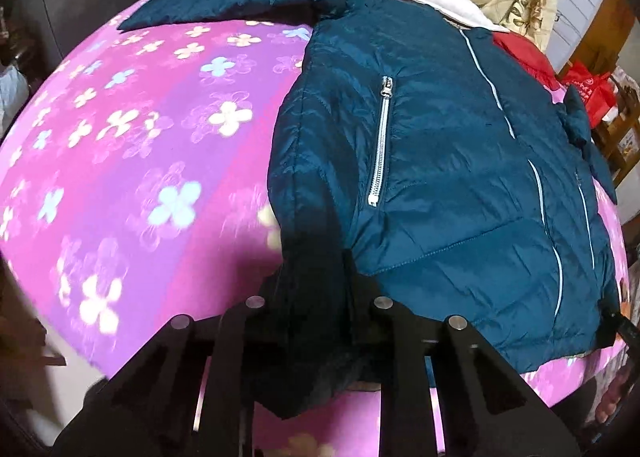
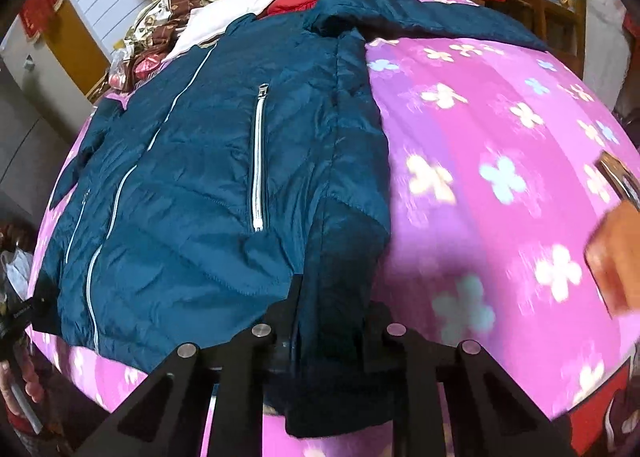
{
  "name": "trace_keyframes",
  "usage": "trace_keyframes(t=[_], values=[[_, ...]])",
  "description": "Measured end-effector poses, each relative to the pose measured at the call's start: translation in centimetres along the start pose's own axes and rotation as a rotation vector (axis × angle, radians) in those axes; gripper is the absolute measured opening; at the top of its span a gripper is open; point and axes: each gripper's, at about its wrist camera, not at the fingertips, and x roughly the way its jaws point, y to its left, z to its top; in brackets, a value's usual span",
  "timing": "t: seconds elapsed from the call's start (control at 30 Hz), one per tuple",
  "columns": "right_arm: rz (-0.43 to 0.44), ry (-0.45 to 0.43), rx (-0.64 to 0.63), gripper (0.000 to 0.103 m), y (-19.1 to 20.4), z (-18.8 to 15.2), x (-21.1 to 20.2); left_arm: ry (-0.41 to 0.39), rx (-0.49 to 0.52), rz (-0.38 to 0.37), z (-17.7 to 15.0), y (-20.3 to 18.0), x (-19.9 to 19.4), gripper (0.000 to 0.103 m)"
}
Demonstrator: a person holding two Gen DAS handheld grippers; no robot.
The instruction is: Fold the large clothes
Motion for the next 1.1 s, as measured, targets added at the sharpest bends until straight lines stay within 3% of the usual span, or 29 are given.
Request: trace_keyframes(t=[0.23,0.33,0.4,0.57,0.77,0.83,0.9,1.03,1.1], values=[[0.013,0.001,0.049,0.021,-1.7,-1.3,-1.7,-0.026,0.005,0.022,-2.0,-0.1,-1.8,0.019],[-0.01,-0.01,0.017,0.031,-1.3,-1.1,-3.4,-0.054,-0.016,0.032,-1.4,0.8,-3.4,0.022],[-0.026,-0.06,-0.015,0.047,-0.9,-1.0,-5.2,-0.101,-0.032,0.061,-1.0,1.7,-4.9,0.024],[-0.004,-0.155,-0.035,0.052,0.3,0.3,-9.2,-0.214,-0.076,0.124,-0.4,3.8,-8.4,0.04],[0.126,-0.25,-0.116,0.053,5.7,3.8,-13.9,-0.287,-0.084,0.115,1.2,5.0,-12.4,0.042],[0.17,-0.309,-0.163,0.062,8.3,5.0,-16.1,-0.324,-0.079,0.095,2.2,5.3,-14.2,0.048],[0.206,-0.375,-0.187,0.076,10.4,6.0,-17.9,-0.367,-0.082,0.091,3.4,5.9,-15.9,0.064],[0.264,-0.456,-0.227,0.078,15.0,8.7,-20.8,-0.424,-0.104,0.061,6.0,6.6,-18.4,0.071],[0.298,-0.473,-0.243,0.085,16.9,9.7,-21.4,-0.44,-0.108,0.043,7.3,6.9,-19.1,0.071]])
